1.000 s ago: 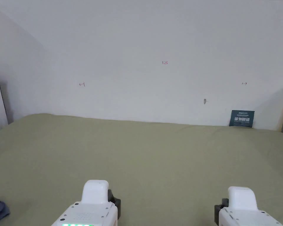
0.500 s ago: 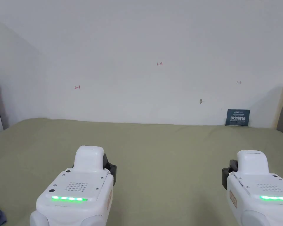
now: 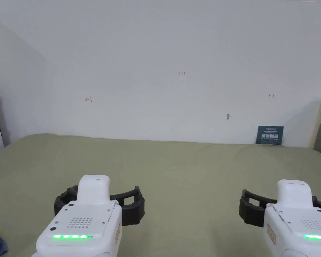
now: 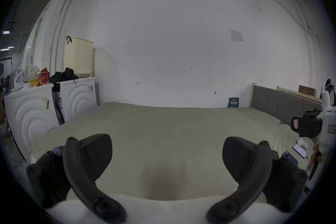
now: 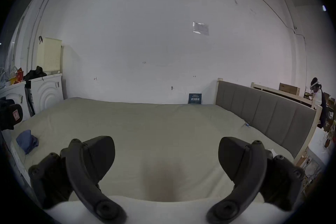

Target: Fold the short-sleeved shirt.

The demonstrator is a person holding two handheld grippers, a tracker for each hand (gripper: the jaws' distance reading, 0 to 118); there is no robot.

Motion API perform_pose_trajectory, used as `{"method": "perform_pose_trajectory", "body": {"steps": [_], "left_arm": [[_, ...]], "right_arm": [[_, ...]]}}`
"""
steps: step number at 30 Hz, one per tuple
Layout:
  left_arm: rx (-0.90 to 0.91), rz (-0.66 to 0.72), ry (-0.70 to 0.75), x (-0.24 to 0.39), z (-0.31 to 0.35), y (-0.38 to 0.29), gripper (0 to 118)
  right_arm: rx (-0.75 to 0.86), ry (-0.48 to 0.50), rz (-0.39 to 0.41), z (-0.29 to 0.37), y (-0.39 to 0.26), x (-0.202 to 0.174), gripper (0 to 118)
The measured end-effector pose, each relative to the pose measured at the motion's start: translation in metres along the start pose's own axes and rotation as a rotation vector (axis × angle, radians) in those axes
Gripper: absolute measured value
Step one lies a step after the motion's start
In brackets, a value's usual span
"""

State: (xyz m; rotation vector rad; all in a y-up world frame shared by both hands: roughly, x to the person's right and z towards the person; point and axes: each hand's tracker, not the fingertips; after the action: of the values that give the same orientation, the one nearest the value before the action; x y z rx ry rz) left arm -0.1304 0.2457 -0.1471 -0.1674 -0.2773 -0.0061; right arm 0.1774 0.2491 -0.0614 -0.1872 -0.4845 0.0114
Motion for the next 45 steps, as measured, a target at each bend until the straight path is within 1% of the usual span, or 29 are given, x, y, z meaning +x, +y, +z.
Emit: {"method": "perform_pose_trajectory", "body": {"steps": [2,5,9,12,16,23,26,29,32,34,35,37,39,41,45], "left_arm": [[0.0,-0.012,0.004,0.001,-0.001,-0.001,118],[0.013,-0.01,0.007,0.001,0.002,-0.004,118],[0.005,-0.017,0.027,0.001,0.0,-0.003,118],[-0.015,-0.017,0.012,0.0,-0.001,-0.002,118],[-0.004,-0.015,0.009,0.0,0.001,-0.004,118],[0.012,-0.02,0.004,0.002,0.004,-0.002,118],[0.027,-0.017,-0.009,0.003,0.007,-0.002,118],[0.032,-0.027,-0.012,0.004,0.007,-0.001,118],[0.038,-0.028,-0.016,0.005,0.007,0.001,118],[0.041,-0.023,-0.021,0.005,0.007,0.002,118],[0.04,-0.021,-0.02,0.005,0.007,0.002,118],[0.036,-0.017,-0.017,0.004,0.006,0.001,118],[0.031,-0.01,-0.013,0.003,0.006,-0.001,118],[0.024,-0.003,-0.01,0.001,0.005,-0.002,118],[0.013,0.005,-0.003,-0.001,0.004,-0.006,118]], "right_arm": [[0.0,-0.005,0.0,0.0,-0.002,0.001,114],[0.01,0.006,-0.013,0.002,-0.003,0.001,118],[0.038,0.009,-0.005,0.005,-0.004,-0.001,118],[0.038,0.012,0.002,0.005,-0.003,-0.003,118],[0.03,0.048,0.015,0.007,-0.001,-0.003,118],[0.051,0.057,-0.03,0.014,-0.002,-0.002,118],[0.054,0.075,-0.043,0.015,-0.001,-0.002,118],[0.058,0.072,-0.029,0.015,0.0,-0.004,118],[0.056,0.03,-0.003,0.015,0.0,-0.009,118],[0.048,-0.007,0.038,0.013,-0.001,-0.013,118],[0.05,-0.005,0.053,0.013,-0.003,-0.014,118],[0.059,0.015,0.055,0.014,-0.005,-0.014,118],[0.076,0.053,0.03,0.016,-0.005,-0.012,118],[0.064,0.054,0.022,0.014,-0.004,-0.012,118],[-0.028,0.041,-0.017,0.004,-0.002,-0.014,118]]}}
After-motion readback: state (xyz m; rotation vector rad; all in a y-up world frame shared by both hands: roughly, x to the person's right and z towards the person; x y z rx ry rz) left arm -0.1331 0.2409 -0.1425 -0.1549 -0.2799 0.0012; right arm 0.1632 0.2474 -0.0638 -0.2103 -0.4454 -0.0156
